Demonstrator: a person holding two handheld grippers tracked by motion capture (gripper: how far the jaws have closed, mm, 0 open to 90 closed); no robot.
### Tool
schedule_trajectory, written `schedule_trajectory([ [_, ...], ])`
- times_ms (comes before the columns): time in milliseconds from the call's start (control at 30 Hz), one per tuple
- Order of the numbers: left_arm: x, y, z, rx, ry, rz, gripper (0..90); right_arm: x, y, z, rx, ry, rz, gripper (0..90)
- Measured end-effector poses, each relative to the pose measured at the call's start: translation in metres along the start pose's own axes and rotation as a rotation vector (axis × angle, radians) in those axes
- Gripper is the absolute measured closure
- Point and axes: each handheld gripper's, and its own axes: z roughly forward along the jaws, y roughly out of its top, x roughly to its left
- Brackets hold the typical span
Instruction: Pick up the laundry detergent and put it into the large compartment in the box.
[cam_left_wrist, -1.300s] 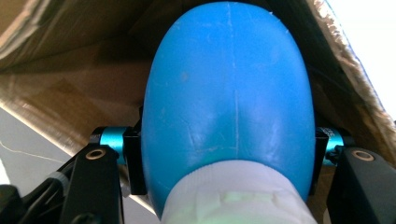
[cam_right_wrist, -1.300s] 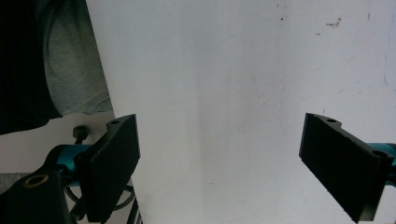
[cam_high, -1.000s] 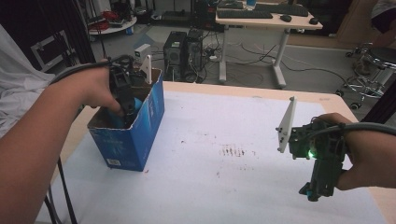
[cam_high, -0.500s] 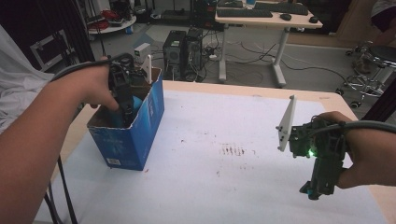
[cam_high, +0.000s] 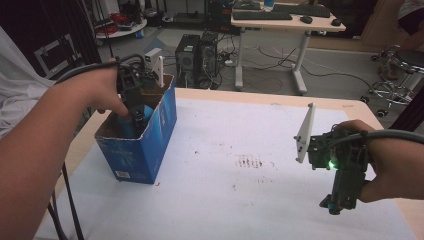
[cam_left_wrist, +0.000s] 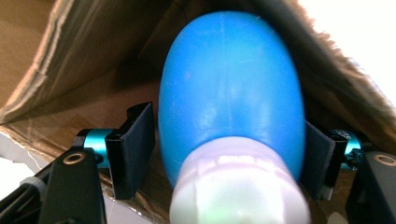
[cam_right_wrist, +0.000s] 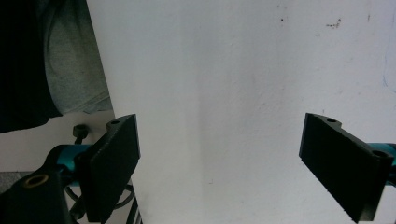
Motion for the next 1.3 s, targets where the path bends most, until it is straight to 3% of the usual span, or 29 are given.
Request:
schedule_trajectory([
  [300,-0.007,-0.006,-0.014,-0.001,0.008,0.024,20.4,0.002,-0.001,-0.001,-0.002,-0.004,0.004,11.5],
  [533,-0.011,-0.009,-0.029,-0.007,0.018,0.04,20.4,0.003,0.001,-0.003,-0.005,-0.009,0.0,11.5],
  [700,-0.011,-0.012,-0.039,-0.008,0.035,0.03,17.4,0.004,0.002,-0.004,-0.004,-0.009,-0.004,11.5],
  [933,-0.012,-0.014,-0.057,-0.025,0.038,0.046,15.9,0.003,0.002,-0.006,-0.005,-0.013,-0.002,11.5],
  [1200,-0.017,-0.013,-0.077,-0.054,0.074,0.056,15.2,0.002,0.002,-0.006,-0.003,-0.014,0.0,11.5],
  [1300,-0.022,-0.01,-0.085,-0.078,0.071,0.083,10.7,0.002,0.002,-0.006,-0.007,-0.013,0.001,11.5],
])
